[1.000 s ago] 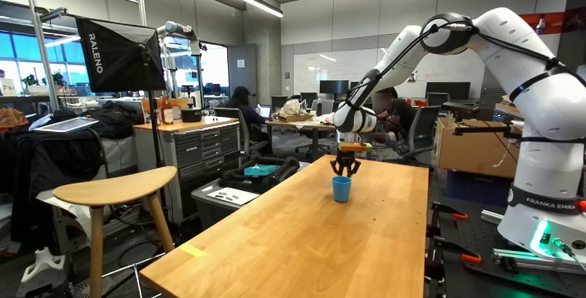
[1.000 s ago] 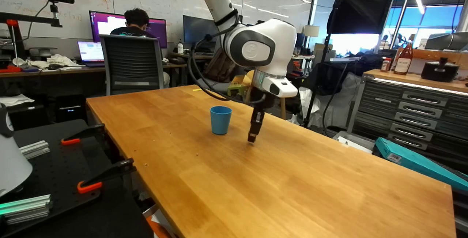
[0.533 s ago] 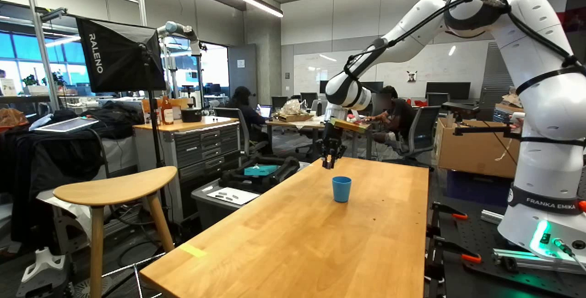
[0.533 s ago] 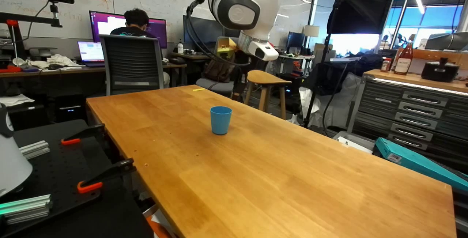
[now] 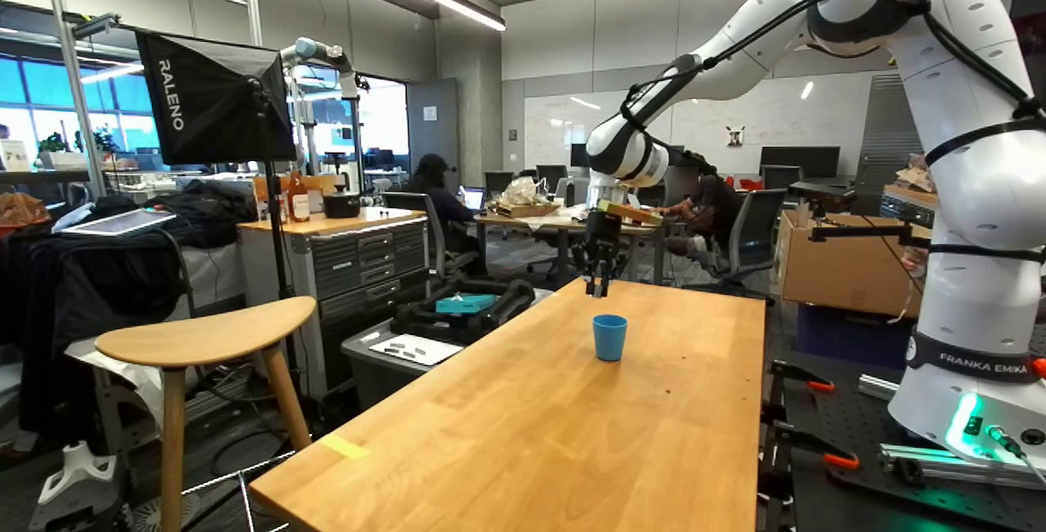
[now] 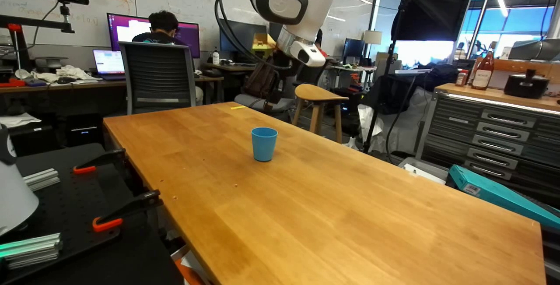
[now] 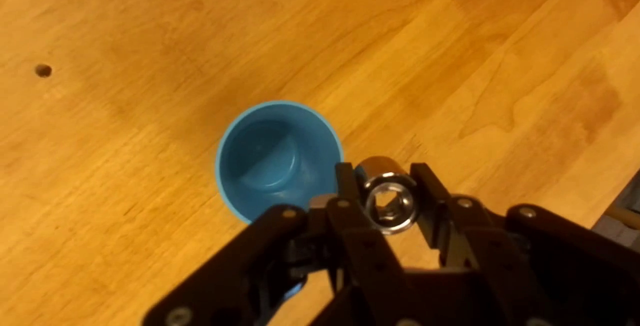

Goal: Put the silver object in the blue cup

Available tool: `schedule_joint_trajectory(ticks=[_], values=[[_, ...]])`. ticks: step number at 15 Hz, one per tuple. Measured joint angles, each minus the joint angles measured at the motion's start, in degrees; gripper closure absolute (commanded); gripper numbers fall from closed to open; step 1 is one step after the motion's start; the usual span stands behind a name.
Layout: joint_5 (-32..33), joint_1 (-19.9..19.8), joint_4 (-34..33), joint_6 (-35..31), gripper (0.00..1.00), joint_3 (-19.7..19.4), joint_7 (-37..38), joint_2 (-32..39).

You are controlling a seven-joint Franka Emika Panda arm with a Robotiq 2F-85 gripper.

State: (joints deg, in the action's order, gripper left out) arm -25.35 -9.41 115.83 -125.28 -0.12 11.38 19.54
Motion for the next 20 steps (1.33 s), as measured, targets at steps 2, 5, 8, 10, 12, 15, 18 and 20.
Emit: schedule_joint_trajectory(ticks=[2, 5, 8, 10, 12, 15, 18, 20], values=[[0.00, -0.13, 0.62, -0.31, 0.92, -1.00, 0.00, 1.08], [-0.04, -0.31, 0.71, -1.02, 0.92, -1.83, 0.00, 3.30], [-0.12, -0.38, 0.65, -1.78, 0.50, -1.92, 0.00, 5.33], [-0.27, -0.38, 0.53, -1.96, 0.86, -1.92, 0.00, 6.29], [-0.52, -0.38, 0.41, -2.15, 0.84, -1.92, 0.00, 6.80], [-0.65, -0.38, -0.11, -2.37, 1.00, -1.92, 0.00, 6.85], [-0.81, -0.38, -0.91, -2.37, 0.99, -1.92, 0.00, 6.56], [-0.83, -0.37, -1.28, -2.22, 0.73, -1.84, -0.43, 5.70]])
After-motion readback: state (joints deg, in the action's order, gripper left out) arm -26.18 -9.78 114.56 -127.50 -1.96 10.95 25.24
